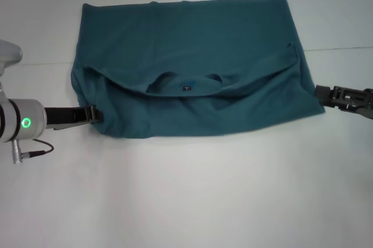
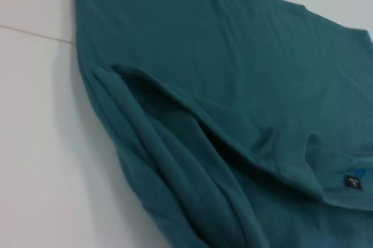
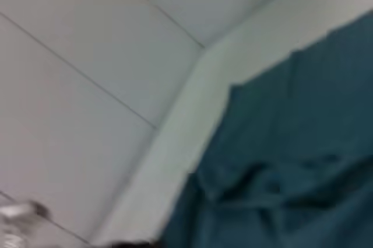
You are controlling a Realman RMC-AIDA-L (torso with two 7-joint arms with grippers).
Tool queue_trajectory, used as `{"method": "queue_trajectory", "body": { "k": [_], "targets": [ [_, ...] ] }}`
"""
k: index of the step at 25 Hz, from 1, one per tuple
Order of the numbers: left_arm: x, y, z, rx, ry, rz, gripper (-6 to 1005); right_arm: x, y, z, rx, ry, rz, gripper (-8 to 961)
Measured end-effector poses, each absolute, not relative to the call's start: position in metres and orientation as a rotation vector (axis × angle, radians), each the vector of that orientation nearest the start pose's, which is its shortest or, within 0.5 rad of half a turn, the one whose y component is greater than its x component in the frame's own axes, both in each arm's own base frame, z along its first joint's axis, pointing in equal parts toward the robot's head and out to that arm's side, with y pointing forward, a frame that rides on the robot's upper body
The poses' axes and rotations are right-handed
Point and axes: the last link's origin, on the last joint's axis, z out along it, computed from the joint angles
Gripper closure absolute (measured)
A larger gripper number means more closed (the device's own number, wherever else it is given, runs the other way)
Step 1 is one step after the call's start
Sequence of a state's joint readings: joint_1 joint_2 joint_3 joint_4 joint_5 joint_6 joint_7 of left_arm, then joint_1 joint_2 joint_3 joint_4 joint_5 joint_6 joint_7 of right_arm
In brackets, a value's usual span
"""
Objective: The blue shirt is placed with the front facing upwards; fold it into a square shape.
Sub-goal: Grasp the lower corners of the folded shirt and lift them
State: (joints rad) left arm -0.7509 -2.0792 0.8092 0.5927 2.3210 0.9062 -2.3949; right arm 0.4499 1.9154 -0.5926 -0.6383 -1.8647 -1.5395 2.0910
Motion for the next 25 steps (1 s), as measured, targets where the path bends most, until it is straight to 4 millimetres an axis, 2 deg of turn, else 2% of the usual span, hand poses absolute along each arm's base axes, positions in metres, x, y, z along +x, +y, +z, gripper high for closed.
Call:
{"method": "queue_trajectory", "body": {
  "k": [5, 8, 12, 17, 25],
  "targets": [
    [-0.262, 0.424, -0.005, -2.081, -1.586, -0.329, 981, 0.309, 0.363, 0.106, -2.182, 1.541, 0.675, 295],
    [-0.26, 0.424, 0.003, -2.081, -1.629, -0.344, 981, 0.298, 0.381, 0.119, -2.165, 1.491, 0.555, 297],
    [-0.256, 0.423, 0.016, -2.078, -1.672, -0.414, 981, 0.286, 0.404, 0.127, -2.118, 1.435, 0.429, 301],
    [-0.255, 0.424, 0.027, -2.06, -1.702, -0.464, 981, 0.286, 0.426, 0.117, -2.072, 1.383, 0.206, 305],
    [-0.256, 0.425, 0.029, -2.054, -1.703, -0.47, 982, 0.297, 0.428, 0.088, -2.081, 1.377, 0.065, 311]
  ]
}}
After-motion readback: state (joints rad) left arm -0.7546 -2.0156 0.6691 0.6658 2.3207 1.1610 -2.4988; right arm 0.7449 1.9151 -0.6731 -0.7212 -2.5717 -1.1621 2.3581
